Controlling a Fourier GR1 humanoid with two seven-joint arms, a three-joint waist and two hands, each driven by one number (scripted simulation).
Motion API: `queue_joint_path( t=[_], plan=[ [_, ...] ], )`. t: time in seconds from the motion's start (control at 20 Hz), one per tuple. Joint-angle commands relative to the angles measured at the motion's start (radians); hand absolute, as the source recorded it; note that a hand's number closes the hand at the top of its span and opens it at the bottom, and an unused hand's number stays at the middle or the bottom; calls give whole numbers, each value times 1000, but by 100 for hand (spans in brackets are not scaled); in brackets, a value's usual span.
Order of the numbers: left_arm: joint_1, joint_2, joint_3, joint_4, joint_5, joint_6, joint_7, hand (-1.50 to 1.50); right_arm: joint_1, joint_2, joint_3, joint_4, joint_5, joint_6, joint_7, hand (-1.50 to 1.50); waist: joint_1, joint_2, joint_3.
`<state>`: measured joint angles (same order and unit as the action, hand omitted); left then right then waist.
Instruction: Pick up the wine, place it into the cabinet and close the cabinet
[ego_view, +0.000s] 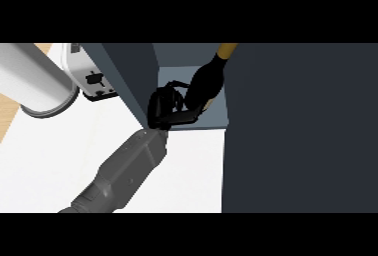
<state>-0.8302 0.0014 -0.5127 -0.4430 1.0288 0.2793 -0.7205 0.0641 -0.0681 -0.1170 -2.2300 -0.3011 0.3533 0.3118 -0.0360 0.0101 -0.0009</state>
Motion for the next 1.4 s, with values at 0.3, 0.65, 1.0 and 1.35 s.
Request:
queue_joint_path(
  t=[0.3,0.65,1.0,1.35],
  plan=[
    [-138,-1,35,171,33,-8,40,150,-26,-16,1,-5,-20,4,22,-150,-12,3,0],
    [-144,-1,34,189,58,13,47,150,28,-16,-21,-9,-44,36,-18,-150,-24,4,0],
    [-109,-1,101,275,66,-78,-132,150,-29,23,45,21,49,-8,-21,-150,-15,8,-1],
    [-116,-2,85,239,24,-41,-207,-150,-36,-19,-26,69,4,23,-47,-150,3,0,1]
  ],
)
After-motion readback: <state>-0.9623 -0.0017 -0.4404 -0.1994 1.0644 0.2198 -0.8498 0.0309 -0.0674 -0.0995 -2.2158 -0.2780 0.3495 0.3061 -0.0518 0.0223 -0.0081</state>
